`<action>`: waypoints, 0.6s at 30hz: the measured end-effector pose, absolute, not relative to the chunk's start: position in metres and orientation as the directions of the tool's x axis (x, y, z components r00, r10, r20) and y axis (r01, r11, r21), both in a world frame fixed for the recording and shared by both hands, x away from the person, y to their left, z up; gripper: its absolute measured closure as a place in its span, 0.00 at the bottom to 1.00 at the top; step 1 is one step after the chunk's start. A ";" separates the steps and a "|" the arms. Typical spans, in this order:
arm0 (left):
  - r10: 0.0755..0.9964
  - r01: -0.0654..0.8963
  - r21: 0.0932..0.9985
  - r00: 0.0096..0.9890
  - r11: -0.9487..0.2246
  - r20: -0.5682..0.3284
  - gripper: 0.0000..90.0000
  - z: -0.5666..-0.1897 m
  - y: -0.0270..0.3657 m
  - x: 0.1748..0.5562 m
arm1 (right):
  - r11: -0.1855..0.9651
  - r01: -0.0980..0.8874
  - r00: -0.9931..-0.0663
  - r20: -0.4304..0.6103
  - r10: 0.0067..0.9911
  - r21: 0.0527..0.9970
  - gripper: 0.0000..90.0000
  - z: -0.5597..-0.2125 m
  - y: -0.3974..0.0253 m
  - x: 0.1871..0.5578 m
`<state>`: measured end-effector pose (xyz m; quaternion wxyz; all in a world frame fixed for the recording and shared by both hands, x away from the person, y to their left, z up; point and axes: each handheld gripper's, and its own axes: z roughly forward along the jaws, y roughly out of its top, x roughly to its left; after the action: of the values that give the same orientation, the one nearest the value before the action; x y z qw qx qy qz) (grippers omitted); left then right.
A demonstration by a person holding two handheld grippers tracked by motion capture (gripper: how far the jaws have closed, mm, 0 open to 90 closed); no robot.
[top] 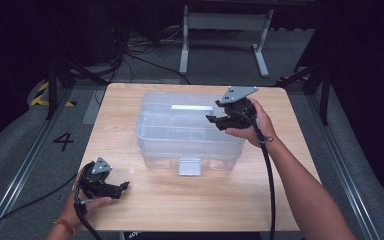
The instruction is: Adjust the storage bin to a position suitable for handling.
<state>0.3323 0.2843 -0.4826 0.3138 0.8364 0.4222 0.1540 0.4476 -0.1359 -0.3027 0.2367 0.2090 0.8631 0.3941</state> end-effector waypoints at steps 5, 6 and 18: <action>0.803 0.610 0.655 0.595 -0.445 -0.008 0.00 -0.483 0.284 0.332 | 0.604 0.181 -0.800 -0.241 0.550 0.777 0.54 -0.302 -0.133 0.451; 0.803 0.610 0.655 0.596 -0.446 -0.008 0.00 -0.483 0.284 0.332 | 0.604 0.184 -0.800 -0.239 0.550 0.776 0.57 -0.302 -0.132 0.451; 0.797 0.603 0.653 0.603 -0.459 0.004 0.01 -0.482 0.285 0.333 | 0.626 0.184 -0.832 -0.219 0.510 0.758 0.83 -0.303 -0.122 0.455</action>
<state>0.3326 0.2855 -0.4821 0.3111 0.8396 0.4169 0.1566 0.4549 -0.1224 -0.3031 0.2117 0.1981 0.8765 0.3843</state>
